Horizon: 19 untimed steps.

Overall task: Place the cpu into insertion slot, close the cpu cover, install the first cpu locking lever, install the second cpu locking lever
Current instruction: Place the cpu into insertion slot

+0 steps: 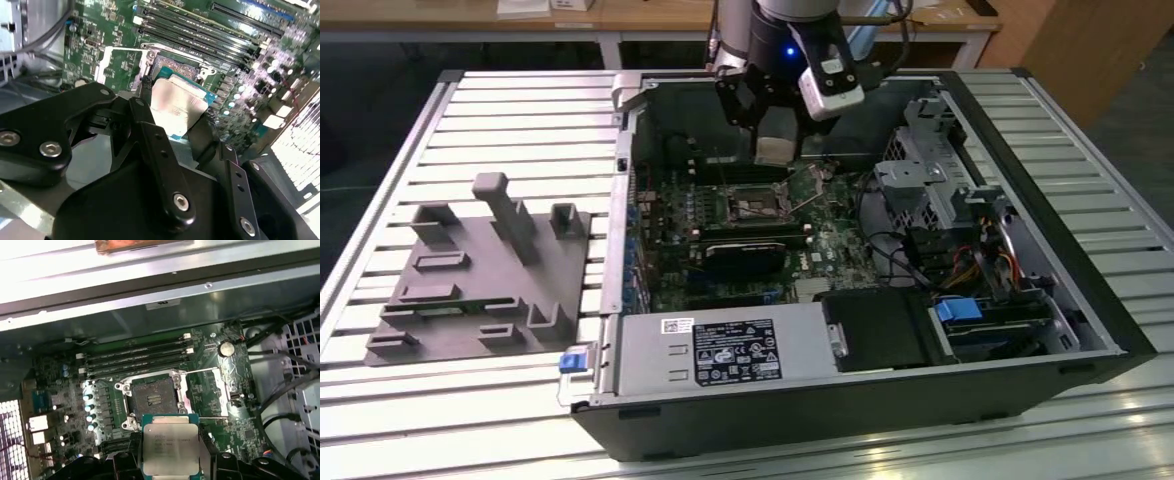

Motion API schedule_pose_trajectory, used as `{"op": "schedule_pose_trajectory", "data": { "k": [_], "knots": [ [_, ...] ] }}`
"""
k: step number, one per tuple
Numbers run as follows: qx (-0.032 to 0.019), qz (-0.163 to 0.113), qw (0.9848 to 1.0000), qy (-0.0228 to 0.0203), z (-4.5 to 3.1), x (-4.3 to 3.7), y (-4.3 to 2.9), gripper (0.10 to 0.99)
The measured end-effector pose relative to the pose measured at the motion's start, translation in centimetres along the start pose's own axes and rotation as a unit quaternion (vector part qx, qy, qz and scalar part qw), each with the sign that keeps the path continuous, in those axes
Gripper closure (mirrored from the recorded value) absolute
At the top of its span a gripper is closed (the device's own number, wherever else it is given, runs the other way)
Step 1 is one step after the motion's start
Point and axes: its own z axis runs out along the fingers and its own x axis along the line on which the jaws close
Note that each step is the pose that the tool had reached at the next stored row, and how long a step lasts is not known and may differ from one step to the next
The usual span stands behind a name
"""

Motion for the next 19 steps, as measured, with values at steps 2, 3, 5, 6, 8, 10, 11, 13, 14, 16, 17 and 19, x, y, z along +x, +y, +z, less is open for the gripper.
{"op": "schedule_pose_trajectory", "data": {
  "k": [2, 3, 5, 6, 8, 10, 11, 13, 14, 16, 17, 19],
  "knots": [
    [0.0004, 0.017, 0.9999, -0.0014, 0.03, 0.0, 0.0, 0.545],
    [0.0006, 0.026, 0.9997, -0.0021, 0.04, 0.0, 0.0, 0.545],
    [0.001, 0.042, 0.9991, -0.0035, 0.08, 0.0, -0.01, 0.545],
    [0.0013, 0.05, 0.9987, -0.0042, 0.09, 0.0, -0.01, 0.545],
    [0.0019, 0.067, 0.9978, -0.0055, 0.1, 0.0, -0.01, 0.545],
    [0.0024, 0.084, 0.9965, -0.007, 0.13, 0.0, -0.01, 0.545],
    [0.0027, 0.092, 0.9957, -0.0077, 0.14, 0.0, -0.01, 0.545],
    [0.0032, 0.109, 0.9941, -0.009, 0.16, 0.0, -0.01, 0.545],
    [0.0035, 0.117, 0.9931, -0.0097, 0.17, 0.0, -0.01, 0.545],
    [0.0039, 0.133, 0.991, -0.011, 0.19, 0.0, -0.02, 0.545],
    [0.0042, 0.142, 0.9898, -0.0117, 0.2, 0.0, -0.02, 0.545],
    [0.0045, 0.159, 0.9872, -0.0131, 0.22, 0.0, -0.02, 0.545]
  ]
}}
